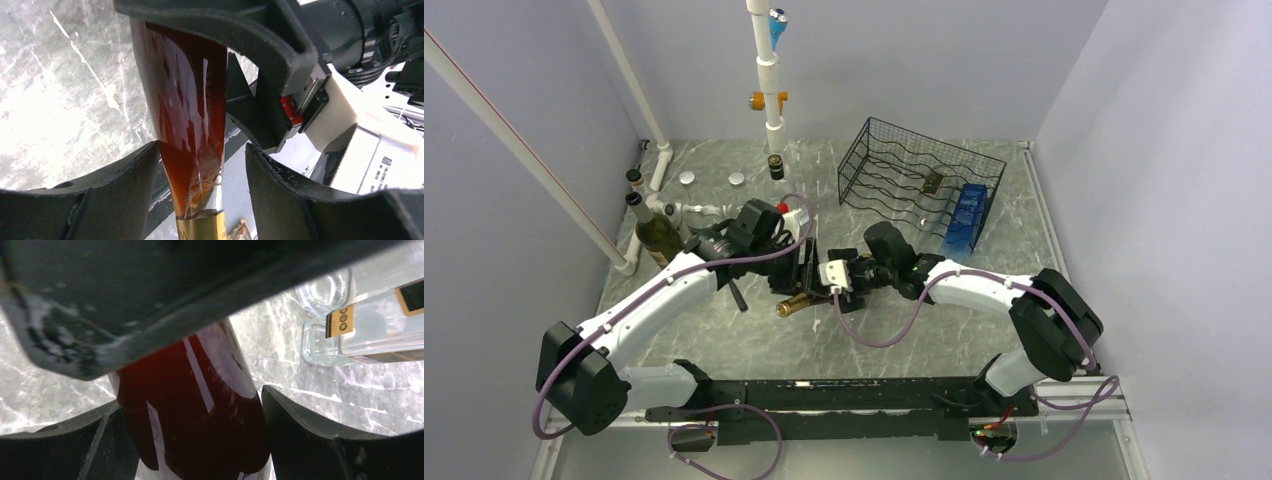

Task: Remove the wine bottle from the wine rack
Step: Pick up the wine bottle from the wine rack.

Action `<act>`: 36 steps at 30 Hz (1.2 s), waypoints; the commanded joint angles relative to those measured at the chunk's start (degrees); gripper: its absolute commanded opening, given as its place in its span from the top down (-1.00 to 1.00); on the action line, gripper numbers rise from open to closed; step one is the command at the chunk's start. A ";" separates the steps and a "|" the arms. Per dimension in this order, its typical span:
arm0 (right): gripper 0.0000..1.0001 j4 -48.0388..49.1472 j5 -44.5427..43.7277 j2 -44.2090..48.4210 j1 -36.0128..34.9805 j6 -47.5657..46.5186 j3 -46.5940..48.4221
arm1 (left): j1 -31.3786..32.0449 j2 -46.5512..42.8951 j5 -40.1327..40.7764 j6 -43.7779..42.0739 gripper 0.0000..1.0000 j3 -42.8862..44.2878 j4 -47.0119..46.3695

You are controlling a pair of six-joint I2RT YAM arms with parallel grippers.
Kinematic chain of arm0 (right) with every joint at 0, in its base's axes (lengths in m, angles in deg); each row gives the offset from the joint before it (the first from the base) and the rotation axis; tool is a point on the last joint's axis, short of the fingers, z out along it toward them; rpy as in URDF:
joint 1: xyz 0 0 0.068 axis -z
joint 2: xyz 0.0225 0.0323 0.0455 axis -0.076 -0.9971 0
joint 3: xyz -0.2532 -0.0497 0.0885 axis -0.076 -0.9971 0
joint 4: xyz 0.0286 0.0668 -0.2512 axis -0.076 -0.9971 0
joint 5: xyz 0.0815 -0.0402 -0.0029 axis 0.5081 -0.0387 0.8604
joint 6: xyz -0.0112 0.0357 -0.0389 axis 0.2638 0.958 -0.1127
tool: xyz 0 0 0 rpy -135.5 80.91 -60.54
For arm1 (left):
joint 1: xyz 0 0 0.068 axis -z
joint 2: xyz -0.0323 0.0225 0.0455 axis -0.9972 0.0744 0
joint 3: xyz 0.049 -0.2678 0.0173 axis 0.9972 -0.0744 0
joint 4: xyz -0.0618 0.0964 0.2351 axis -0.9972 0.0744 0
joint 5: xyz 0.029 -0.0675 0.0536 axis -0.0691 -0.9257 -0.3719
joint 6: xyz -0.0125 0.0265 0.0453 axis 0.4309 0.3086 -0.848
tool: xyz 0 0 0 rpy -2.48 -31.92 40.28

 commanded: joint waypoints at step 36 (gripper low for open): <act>0.85 -0.48 6.93 0.14 3.51 10.13 2.78 | -1.69 -27.42 19.68 6.62 -0.89 -12.78 -10.64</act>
